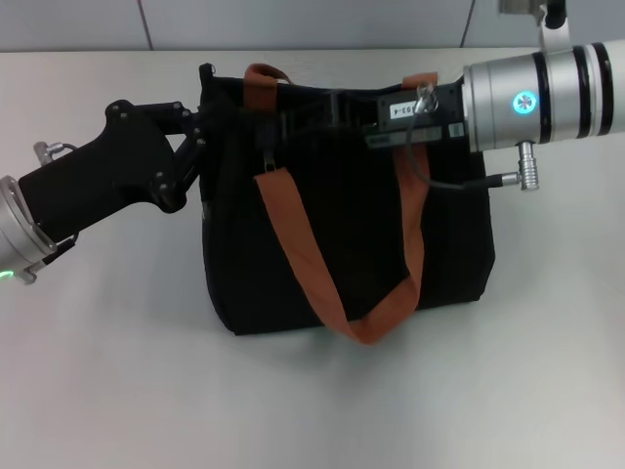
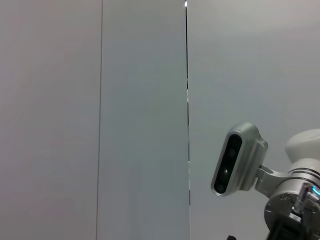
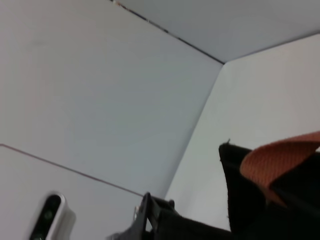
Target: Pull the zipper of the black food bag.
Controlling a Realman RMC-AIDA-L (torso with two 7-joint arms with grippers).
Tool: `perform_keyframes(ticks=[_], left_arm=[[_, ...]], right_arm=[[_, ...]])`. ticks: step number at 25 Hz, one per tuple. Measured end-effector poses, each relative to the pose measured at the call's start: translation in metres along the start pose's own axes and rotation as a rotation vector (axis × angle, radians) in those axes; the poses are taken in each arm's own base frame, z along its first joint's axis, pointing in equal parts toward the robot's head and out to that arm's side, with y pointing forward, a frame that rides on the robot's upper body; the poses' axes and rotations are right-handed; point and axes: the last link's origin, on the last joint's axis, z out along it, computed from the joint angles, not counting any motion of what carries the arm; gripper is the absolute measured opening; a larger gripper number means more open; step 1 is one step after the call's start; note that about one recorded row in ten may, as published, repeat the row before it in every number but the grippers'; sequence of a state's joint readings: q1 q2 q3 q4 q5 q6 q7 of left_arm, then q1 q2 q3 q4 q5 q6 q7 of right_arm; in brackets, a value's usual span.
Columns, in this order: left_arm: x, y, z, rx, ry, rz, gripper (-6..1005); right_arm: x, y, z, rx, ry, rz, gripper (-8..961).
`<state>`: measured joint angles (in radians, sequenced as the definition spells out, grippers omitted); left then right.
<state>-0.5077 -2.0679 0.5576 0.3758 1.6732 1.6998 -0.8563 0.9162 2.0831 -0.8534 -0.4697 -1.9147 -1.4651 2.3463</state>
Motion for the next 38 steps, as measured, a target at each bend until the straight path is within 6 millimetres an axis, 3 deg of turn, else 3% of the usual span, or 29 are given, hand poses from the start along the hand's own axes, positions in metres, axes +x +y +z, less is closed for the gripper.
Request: perform_keyframes(ticks=[23,28,38], left_arm=[[0.002,-0.001,-0.001,0.01,0.015,0.0,32],[0.002,-0.001,-0.002,0.01,0.015,-0.001,32],[0.002,-0.001,-0.001,0.01,0.015,-0.002,32]], right_arm=[[-0.008,0.009,0.002,0.051,0.058,-0.101,181],[-0.01,0.011,0.002,0.051,0.058,-0.115,5],[-0.011,0.013,-0.002,0.074,0.064,-0.151,0]])
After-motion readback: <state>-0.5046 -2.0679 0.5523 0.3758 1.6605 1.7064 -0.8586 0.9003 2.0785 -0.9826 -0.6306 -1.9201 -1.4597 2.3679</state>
